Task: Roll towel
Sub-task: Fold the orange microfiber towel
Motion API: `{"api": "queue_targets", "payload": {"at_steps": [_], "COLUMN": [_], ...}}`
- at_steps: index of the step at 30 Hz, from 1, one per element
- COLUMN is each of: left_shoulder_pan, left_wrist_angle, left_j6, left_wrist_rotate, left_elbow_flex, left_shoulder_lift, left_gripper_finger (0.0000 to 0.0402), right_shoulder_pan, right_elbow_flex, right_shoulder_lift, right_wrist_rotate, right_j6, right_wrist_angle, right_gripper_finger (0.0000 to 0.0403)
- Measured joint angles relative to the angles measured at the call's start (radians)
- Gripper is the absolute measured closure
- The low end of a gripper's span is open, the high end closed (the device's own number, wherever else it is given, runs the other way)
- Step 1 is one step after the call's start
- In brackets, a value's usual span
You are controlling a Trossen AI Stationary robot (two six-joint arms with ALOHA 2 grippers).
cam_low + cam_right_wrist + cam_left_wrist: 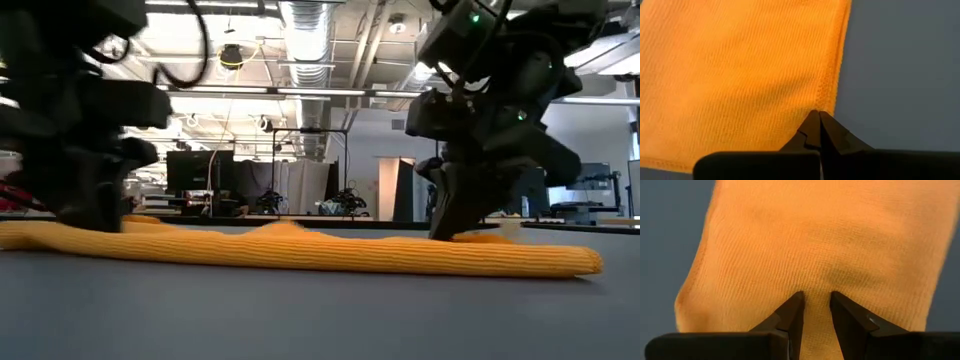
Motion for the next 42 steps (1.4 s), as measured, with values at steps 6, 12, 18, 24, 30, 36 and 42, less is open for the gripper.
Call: {"api": "queue_targets", "payload": {"at_steps": [6,12,18,24,30,36,42], "left_shoulder_pan": [0.155,0.367,0.516,0.532,0.438,0.256,0.138], "left_wrist_angle": [0.001,0.071,0.184,0.197,0.265,0.414,0.460], "left_j6": [0.216,0.433,0.517,0.519,0.356,0.199,0.074], "left_wrist_rotate": [-0.003,-0.012,0.016,0.200,0.314,0.180,0.016], "left_elbow_flex": [0.000,0.009,0.072,0.145,0.106,-0.001,-0.054], "left_shoulder_lift": [0.000,0.003,0.003,0.002,0.002,0.002,0.002], "left_gripper_finger": [0.0310,0.0310,0.0310,0.0310,0.0310,0.0310,0.0310], "right_shoulder_pan": [0.090,0.219,0.337,0.340,0.192,0.033,-0.111], "right_elbow_flex": [0.002,-0.003,0.013,0.071,0.056,0.084,0.217], "right_shoulder_lift": [-0.009,-0.045,-0.056,-0.057,-0.019,0.143,0.287], "right_wrist_rotate": [0.007,-0.003,-0.014,0.176,0.216,0.053,-0.035], "right_j6": [0.224,0.537,0.643,0.415,0.250,0.015,-0.117], "right_wrist_angle": [-0.084,-0.078,0.151,0.185,0.236,0.468,0.484], "right_gripper_finger": [0.0394,0.0388,0.0383,0.0386,0.0387,0.0387,0.0387]}}
